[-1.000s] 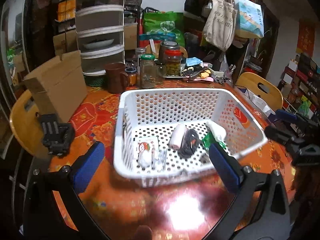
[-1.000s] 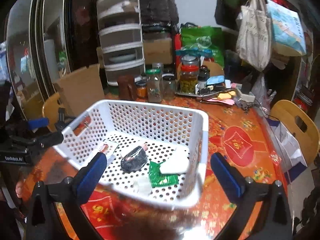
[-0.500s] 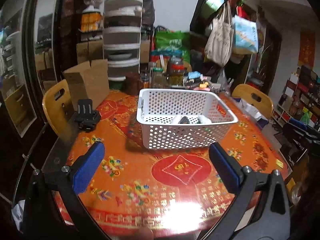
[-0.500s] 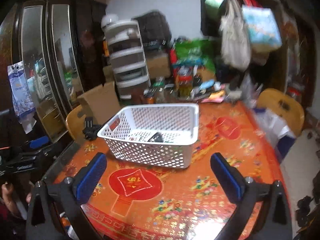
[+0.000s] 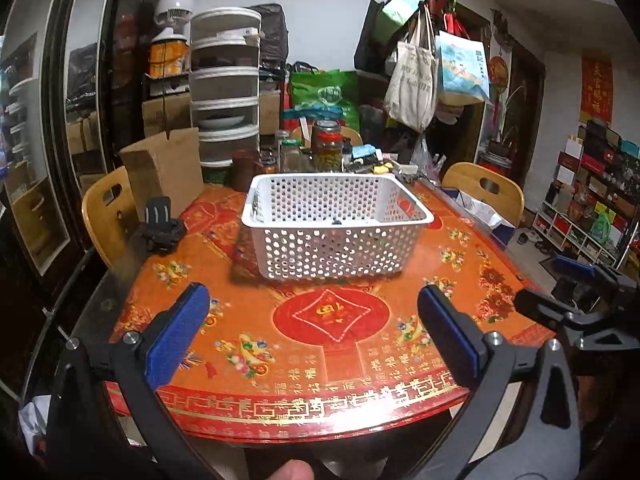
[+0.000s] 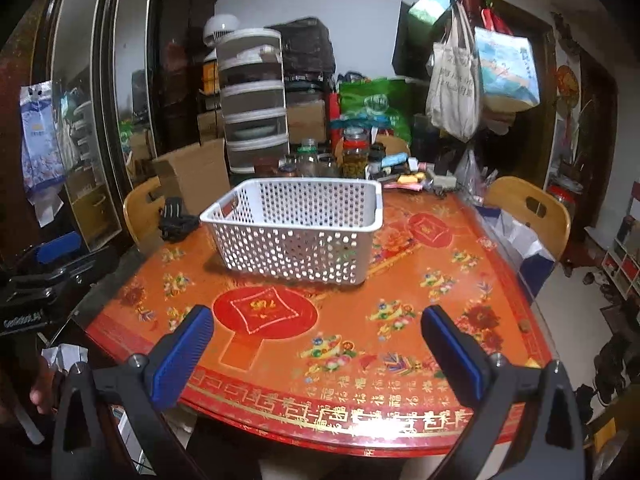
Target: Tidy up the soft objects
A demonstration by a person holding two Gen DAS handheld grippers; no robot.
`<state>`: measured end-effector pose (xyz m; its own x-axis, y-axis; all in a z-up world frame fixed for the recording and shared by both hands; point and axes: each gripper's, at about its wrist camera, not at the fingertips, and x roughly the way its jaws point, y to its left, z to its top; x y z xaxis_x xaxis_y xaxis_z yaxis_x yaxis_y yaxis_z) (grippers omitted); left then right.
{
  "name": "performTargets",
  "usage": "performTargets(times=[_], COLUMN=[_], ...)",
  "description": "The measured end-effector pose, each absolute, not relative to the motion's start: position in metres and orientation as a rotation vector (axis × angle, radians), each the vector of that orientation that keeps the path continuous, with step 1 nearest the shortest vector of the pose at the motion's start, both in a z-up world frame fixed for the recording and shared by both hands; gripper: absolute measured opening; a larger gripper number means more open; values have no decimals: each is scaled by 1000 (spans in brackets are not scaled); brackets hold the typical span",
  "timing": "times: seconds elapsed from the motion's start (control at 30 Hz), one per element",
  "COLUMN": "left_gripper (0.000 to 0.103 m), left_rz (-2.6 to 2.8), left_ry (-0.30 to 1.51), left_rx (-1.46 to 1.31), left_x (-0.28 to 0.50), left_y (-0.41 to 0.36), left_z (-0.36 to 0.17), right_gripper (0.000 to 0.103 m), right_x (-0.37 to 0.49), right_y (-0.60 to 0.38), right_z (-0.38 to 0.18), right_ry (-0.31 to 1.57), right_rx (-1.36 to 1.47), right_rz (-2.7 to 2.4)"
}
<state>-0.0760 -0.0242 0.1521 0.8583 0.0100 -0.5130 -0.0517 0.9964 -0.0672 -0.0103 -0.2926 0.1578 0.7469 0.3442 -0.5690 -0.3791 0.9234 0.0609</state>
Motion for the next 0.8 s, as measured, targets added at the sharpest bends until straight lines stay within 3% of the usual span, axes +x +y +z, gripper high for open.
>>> performTargets(times=[0.8], left_gripper=[103], left_rz=[45], left_ry=[565], left_rx=[-80], left_x=[-50], left_y=[-21], left_z=[140], right_gripper=[103], right_x=[8], right_y=[-290], right_z=[151], right_ry=[638], right_rx=[-29], right_rz=[400])
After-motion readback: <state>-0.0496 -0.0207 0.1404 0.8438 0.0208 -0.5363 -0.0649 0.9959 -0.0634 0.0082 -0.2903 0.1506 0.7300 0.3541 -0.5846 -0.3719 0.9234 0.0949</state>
